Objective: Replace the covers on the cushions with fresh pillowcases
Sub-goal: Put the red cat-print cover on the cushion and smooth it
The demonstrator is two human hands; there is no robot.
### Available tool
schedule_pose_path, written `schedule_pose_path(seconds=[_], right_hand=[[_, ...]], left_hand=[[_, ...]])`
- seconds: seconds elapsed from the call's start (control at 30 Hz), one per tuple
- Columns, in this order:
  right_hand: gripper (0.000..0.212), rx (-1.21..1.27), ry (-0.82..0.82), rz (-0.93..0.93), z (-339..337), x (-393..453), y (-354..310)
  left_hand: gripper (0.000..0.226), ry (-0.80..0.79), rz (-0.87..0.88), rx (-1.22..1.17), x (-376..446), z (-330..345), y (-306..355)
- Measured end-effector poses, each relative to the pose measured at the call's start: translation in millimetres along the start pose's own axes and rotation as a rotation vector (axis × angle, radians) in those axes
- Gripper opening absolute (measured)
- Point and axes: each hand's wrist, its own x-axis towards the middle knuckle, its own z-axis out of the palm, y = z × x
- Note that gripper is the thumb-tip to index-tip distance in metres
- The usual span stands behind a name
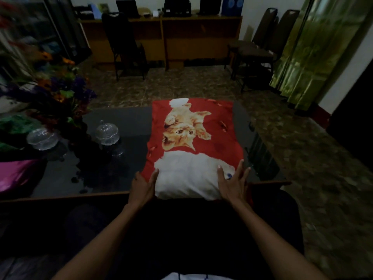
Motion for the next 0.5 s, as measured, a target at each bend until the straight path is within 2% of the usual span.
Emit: schedule_pose_path(seconds=[0.07,0.17,0.23,0.33,0.37,0.5], right_hand=[[0.098,0.027,-0.062,0.069,-7,1,-3],[0.106,-0.064,-0.136,0.201,-15,7,-1],[0.108,-0.128,-0.135,0.152,-16,15,-10],[0.11,-0.149,-0.128,0.116,-18,31,-41],[0.107,-0.154,-0.143,0.105,-20,38,-53],[0.1,-0.15,-0.16,0.019,-24,71,-93]], left_hand=[[0.086,-0.037,-0.046,0.042,0,-6,2],[0.093,-0.127,-0.073,0.126,4,-14,4],[0.099,-0.112,-0.081,0.153,12,-19,8],[0.125,-0.126,-0.024,0.248,32,-27,21],[0.125,-0.141,-0.003,0.286,42,-30,25],[0.099,-0.18,0.086,0.269,68,-39,73]])
